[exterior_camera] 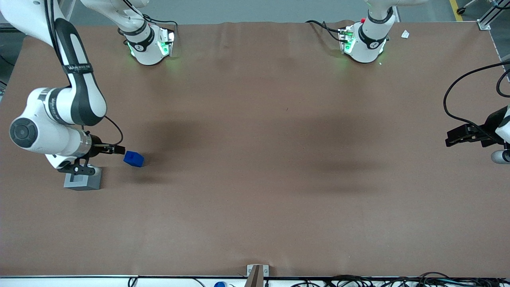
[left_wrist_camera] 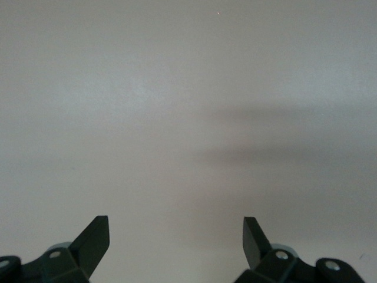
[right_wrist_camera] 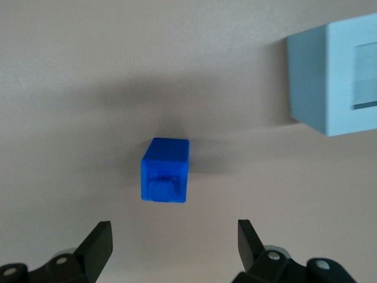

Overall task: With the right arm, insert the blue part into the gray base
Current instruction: 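Close the right gripper on the blue block, then lift the blue block and carry it over the gray base, then lower the blue block into the gray base's square hole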

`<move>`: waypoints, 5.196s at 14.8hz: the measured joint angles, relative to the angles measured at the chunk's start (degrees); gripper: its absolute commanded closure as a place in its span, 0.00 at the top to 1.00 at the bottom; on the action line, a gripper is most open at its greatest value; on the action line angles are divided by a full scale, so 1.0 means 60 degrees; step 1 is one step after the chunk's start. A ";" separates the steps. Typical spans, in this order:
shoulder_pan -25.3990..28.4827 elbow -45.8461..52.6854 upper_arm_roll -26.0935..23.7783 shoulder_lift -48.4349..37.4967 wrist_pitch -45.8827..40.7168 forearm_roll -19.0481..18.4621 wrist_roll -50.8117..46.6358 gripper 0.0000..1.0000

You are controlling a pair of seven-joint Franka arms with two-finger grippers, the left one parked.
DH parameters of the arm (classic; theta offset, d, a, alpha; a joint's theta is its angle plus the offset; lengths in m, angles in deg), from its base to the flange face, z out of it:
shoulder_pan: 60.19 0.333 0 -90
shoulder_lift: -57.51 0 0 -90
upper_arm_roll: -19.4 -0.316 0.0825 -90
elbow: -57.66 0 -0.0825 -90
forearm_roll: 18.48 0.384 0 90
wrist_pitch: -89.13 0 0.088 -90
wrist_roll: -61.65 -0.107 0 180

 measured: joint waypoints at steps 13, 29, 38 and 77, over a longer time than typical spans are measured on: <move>0.0303 -0.0004 -0.0019 0.1164 0.1036 0.0188 -0.0250 0.68; 0.0164 0.2059 0.0122 0.0452 -0.2185 -0.0668 -0.0174 0.02; -0.1522 0.3994 0.0170 0.1353 -0.3101 -0.0830 0.2480 0.01; -0.2119 0.5962 0.0169 0.3637 -0.3042 -0.0911 0.2965 0.01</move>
